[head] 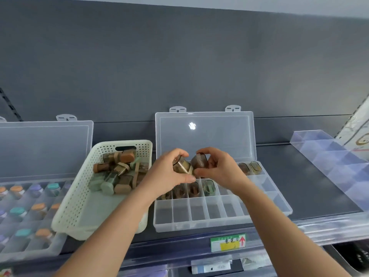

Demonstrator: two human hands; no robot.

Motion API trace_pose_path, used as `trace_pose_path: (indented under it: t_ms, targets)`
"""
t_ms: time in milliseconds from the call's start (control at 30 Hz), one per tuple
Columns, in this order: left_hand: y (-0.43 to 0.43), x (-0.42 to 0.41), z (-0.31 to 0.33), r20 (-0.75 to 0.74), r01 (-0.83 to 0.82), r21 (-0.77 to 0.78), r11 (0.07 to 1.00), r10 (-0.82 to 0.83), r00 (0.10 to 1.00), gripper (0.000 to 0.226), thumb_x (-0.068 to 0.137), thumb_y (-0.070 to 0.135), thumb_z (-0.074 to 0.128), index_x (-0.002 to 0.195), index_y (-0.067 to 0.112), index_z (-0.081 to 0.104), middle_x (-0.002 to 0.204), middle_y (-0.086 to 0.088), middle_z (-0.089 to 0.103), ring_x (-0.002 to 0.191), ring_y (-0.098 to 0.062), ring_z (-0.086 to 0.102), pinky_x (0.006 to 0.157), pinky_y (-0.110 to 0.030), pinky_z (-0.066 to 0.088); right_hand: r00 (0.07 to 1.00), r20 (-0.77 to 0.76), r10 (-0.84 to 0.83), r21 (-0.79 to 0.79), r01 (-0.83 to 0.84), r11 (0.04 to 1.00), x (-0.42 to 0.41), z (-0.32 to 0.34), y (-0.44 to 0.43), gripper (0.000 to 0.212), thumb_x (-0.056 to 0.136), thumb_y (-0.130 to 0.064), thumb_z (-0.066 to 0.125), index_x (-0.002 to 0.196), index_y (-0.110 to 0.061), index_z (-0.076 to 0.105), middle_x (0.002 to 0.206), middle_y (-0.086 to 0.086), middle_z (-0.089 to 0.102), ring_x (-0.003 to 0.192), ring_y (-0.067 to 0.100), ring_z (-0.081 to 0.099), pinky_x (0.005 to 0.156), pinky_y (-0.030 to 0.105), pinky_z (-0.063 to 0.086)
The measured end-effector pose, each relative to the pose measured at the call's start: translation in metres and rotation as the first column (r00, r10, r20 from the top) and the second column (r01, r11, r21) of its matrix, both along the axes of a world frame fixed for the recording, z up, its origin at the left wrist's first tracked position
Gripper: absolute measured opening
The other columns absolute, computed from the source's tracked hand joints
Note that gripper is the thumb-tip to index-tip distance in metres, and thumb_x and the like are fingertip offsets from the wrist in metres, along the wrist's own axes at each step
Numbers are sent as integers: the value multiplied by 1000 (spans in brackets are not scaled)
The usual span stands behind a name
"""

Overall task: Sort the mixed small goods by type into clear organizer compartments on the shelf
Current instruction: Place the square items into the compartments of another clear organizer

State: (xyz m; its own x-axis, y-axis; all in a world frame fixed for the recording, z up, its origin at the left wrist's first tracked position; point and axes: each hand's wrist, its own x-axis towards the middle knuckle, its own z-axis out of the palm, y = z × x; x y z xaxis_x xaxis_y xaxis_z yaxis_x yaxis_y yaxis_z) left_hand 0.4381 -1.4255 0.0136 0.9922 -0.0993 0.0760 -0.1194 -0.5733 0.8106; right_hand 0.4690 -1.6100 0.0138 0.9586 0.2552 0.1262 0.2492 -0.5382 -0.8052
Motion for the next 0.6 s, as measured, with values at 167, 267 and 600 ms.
trace_pose_path:
  t_ms: [167,267,600]
  targets:
    - [-43,8,-2,-79,99,26,995,-96,992,50,84,26,70,125,40,45,123,11,49,86,-8,61,80,-29,54,998,-6,-58,-121,57,991,3,3,-45,38,75,-26,73,111,-28,60,66,-9,56,61,8,53,58,21,42]
    - [-66,12,-3,-104,150,98,984,-140,985,55,94,23,56,141,39,33,127,9,43,85,-7,65,84,-30,54,996,69,-62,-265,78,961,3,2,-68,30,76,-31,72,104,-25,65,85,-4,62,76,13,59,69,27,50]
    - [-118,15,-18,59,16,434,901,-46,997,53,78,39,74,123,26,49,124,9,55,104,-9,51,82,-24,41,998,45,50,-348,-31,937,8,-12,-113,35,69,-29,76,101,-23,64,88,-9,65,80,12,59,71,23,51]
